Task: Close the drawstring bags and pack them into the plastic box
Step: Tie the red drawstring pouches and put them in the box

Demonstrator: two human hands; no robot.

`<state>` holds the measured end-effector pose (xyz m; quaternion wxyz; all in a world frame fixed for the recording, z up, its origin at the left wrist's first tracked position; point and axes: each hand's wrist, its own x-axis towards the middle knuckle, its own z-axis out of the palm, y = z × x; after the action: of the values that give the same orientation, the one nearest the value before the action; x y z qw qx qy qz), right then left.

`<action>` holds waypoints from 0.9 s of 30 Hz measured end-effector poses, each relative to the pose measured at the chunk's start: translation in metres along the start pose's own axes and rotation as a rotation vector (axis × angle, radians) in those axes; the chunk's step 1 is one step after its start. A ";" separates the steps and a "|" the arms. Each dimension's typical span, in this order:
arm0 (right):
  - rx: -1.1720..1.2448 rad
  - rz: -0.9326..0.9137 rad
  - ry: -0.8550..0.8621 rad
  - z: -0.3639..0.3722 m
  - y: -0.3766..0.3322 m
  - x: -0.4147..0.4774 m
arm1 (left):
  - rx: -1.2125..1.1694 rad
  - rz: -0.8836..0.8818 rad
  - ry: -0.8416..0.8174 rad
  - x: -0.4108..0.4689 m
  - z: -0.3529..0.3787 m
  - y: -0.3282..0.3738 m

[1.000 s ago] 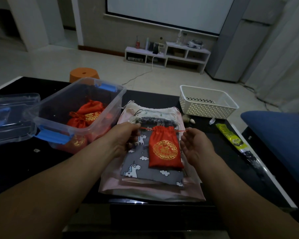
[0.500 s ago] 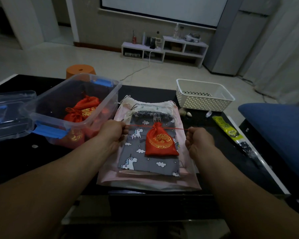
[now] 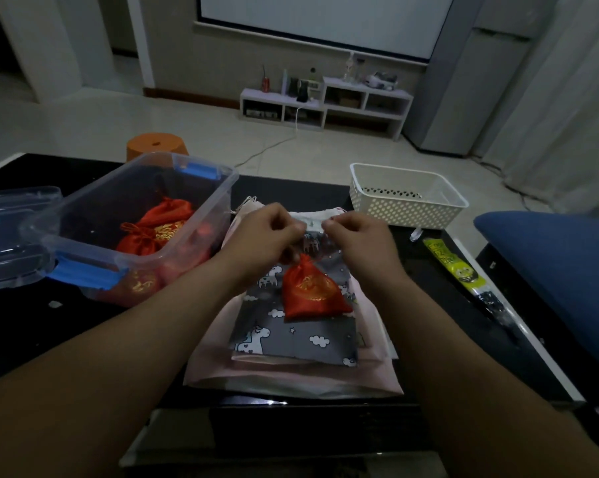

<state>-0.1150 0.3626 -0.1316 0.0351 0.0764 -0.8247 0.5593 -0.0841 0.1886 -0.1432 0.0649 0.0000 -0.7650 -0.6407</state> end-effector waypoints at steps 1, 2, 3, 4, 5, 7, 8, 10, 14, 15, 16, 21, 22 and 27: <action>-0.029 -0.040 -0.023 0.003 -0.002 0.000 | 0.011 0.015 -0.044 0.001 0.003 0.000; -0.062 -0.080 -0.032 0.006 -0.001 0.002 | 0.015 0.025 -0.071 0.004 0.005 -0.001; -0.086 -0.115 -0.034 0.008 -0.001 0.003 | 0.018 0.029 -0.082 0.006 0.007 -0.002; -0.092 -0.139 -0.037 0.009 0.000 0.004 | 0.007 0.029 -0.086 0.008 0.009 -0.003; -0.076 -0.147 -0.044 0.008 -0.002 0.005 | -0.008 0.027 -0.088 0.011 0.010 -0.003; -0.006 -0.137 -0.065 0.008 -0.004 0.007 | -0.034 0.035 -0.093 0.015 0.011 -0.001; 0.040 -0.126 -0.072 0.007 -0.005 0.008 | -0.047 0.037 -0.099 0.016 0.011 0.000; 0.137 -0.068 -0.055 0.006 -0.007 0.009 | -0.100 0.019 -0.116 0.018 0.010 0.004; 0.107 0.054 -0.160 0.002 0.002 0.008 | -0.218 -0.029 -0.121 0.021 0.003 0.009; 0.091 0.059 -0.232 0.002 0.006 0.006 | -0.236 -0.042 -0.127 0.022 0.001 0.008; 0.094 0.064 -0.290 0.003 0.009 0.004 | -0.250 -0.056 -0.132 0.023 -0.001 0.008; 0.091 0.074 -0.304 0.012 0.020 0.001 | -0.322 -0.103 -0.095 0.028 -0.003 0.001; 0.072 0.077 -0.289 0.014 0.022 0.000 | -0.331 -0.111 -0.075 0.028 -0.002 -0.001; 0.020 0.091 -0.270 0.015 0.026 -0.002 | -0.419 -0.154 0.004 0.031 -0.002 -0.005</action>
<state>-0.1171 0.3586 -0.1613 -0.1024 0.1137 -0.8190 0.5531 -0.1154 0.1832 -0.1442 0.0160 0.0463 -0.6128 -0.7887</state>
